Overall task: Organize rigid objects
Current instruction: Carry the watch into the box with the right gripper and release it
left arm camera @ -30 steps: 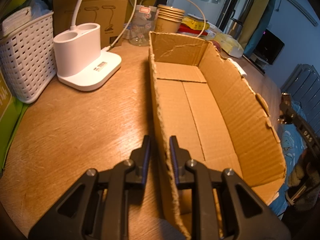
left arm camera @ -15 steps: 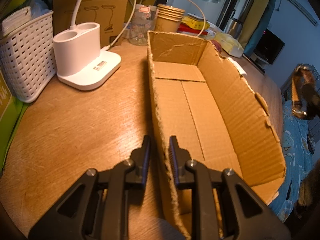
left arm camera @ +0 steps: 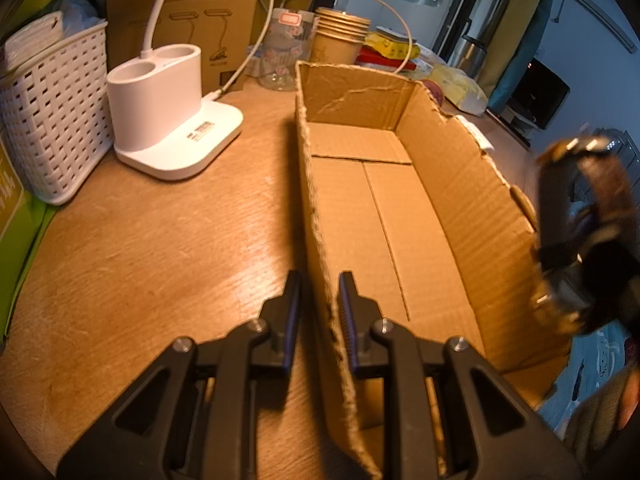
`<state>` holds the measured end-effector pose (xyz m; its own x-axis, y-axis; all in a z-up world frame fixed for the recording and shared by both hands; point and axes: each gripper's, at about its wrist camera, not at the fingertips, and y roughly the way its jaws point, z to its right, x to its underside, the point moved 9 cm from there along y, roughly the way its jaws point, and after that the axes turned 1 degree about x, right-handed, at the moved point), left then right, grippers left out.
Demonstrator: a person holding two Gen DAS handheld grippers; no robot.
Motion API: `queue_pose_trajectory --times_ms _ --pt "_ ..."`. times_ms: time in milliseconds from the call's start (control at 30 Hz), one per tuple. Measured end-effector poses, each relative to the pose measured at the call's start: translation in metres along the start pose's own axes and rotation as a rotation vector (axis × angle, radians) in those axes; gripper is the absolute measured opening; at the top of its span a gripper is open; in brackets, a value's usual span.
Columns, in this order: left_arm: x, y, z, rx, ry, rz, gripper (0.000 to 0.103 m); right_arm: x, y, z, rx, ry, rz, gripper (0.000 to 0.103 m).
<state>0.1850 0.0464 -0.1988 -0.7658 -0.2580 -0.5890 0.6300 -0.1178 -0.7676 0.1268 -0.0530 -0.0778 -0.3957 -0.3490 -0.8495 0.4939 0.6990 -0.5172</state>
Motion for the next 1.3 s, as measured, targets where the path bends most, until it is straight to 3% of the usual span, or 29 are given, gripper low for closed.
queue_pose_trajectory --times_ms 400,800,900,1300 --pt "0.0 0.0 0.0 0.002 0.002 -0.001 0.019 0.029 0.025 0.017 -0.058 0.129 -0.105 0.012" --pt "-0.001 0.003 0.001 -0.001 0.007 0.0 0.019 0.036 0.027 0.025 0.04 0.087 -0.162 0.023" --pt "0.0 0.003 0.002 -0.004 0.005 -0.001 0.019 0.035 0.023 0.026 0.064 0.065 -0.153 0.032" --pt "0.002 0.002 0.004 -0.003 0.004 0.001 0.019 0.028 0.002 0.043 0.098 0.081 -0.109 0.034"
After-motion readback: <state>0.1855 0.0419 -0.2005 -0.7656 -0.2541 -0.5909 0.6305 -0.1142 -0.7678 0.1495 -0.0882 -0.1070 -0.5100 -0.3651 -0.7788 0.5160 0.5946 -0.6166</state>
